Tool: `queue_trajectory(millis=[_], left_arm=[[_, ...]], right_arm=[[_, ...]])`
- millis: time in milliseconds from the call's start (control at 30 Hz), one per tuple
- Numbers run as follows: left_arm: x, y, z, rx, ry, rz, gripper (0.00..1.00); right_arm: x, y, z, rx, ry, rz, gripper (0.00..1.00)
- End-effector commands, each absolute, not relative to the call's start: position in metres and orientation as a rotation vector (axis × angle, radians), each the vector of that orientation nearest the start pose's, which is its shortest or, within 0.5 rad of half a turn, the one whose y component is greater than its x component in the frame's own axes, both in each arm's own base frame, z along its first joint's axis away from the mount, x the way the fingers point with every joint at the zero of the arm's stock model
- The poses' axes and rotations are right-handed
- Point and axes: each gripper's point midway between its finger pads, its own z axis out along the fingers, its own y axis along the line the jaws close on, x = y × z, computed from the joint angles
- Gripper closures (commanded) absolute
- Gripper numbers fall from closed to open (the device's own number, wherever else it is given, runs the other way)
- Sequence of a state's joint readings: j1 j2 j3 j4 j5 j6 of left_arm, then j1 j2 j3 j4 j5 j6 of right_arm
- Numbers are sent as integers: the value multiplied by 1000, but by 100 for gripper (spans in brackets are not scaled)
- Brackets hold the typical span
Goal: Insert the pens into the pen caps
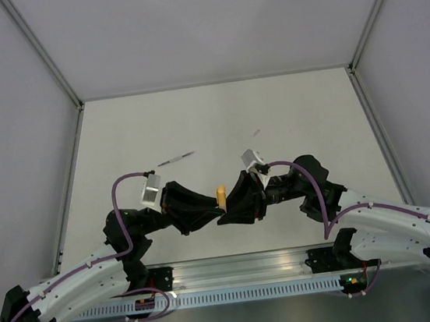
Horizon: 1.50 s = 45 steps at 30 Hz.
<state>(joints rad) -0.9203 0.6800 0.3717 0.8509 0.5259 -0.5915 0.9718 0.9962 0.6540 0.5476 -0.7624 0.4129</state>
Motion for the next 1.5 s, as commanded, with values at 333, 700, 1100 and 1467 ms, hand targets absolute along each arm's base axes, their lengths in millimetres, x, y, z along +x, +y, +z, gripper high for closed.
queue_trajectory(millis=[333, 700, 1100, 1467], left_arm=[[71, -273, 363, 710, 984, -1616, 72], [100, -275, 348, 665, 1153, -1449, 57], [138, -270, 332, 548, 1310, -1259, 57], [150, -264, 328, 496, 1319, -1196, 60]], right_arm=[[85, 340, 323, -990, 1210, 1576, 100], [126, 344, 309, -833, 1372, 1402, 100], [145, 349, 290, -807, 1474, 1307, 100], [148, 349, 285, -801, 1492, 1290, 100]])
